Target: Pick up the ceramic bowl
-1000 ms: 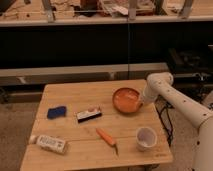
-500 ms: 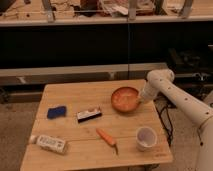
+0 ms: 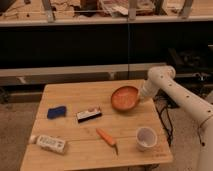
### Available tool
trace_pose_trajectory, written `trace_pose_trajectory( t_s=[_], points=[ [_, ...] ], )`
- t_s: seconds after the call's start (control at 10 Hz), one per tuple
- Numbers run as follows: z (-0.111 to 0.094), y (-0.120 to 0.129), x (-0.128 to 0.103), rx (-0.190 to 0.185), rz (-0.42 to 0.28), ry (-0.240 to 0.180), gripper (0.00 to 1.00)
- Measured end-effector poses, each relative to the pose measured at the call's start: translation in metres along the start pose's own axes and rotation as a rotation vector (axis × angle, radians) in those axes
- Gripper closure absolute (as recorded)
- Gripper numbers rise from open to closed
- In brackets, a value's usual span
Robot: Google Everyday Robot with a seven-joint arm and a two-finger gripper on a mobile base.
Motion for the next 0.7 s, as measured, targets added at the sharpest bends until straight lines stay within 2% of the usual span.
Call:
trace_pose_trajectory(
  t_s=[0.7],
  points=[
    [-0.019, -0.003, 0.005, 0.018, -0.014, 0.009, 1.00]
  ],
)
